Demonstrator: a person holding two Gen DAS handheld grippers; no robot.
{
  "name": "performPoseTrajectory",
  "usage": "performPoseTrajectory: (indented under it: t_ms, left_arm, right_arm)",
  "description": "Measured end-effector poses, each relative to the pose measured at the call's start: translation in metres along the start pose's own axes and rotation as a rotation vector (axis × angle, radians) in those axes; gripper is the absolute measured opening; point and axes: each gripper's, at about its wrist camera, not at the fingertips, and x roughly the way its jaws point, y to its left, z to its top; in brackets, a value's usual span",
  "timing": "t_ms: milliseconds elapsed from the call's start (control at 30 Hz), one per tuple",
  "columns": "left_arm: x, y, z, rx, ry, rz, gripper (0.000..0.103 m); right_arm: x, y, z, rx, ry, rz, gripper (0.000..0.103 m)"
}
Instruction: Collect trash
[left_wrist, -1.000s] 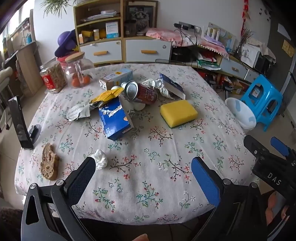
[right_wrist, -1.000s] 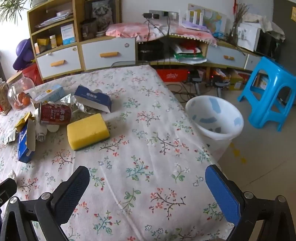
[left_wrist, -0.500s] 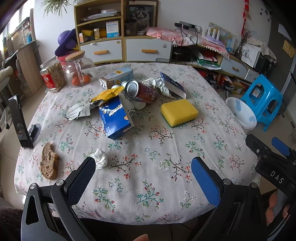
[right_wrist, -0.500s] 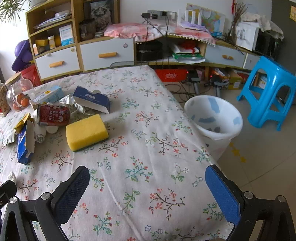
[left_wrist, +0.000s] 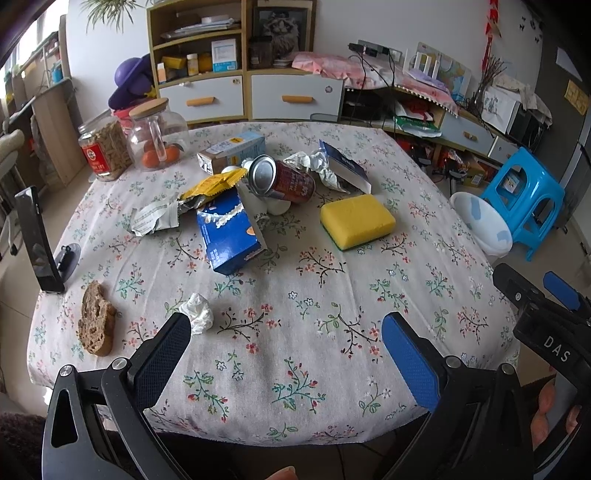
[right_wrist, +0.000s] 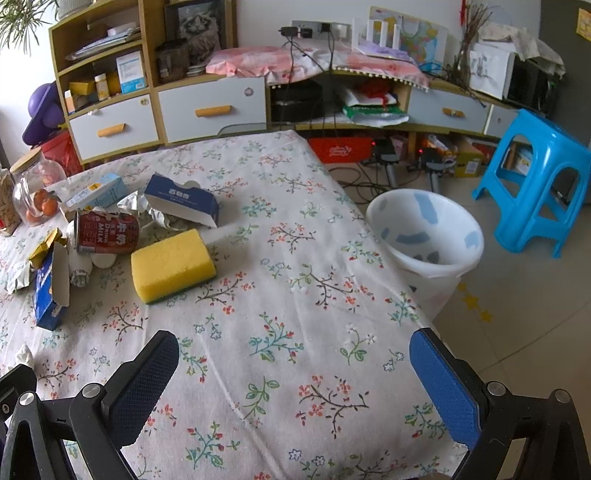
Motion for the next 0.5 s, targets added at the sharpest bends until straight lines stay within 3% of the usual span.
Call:
performPoseTrajectory:
  t_ms: [500]
  left_arm:
    - [0.0002, 0.0, -0.0001, -0.001, 0.001, -0.001, 0.103]
  right_arm:
    - [0.0002, 0.0, 0.0002, 0.0, 0.002, 0.002, 0.102]
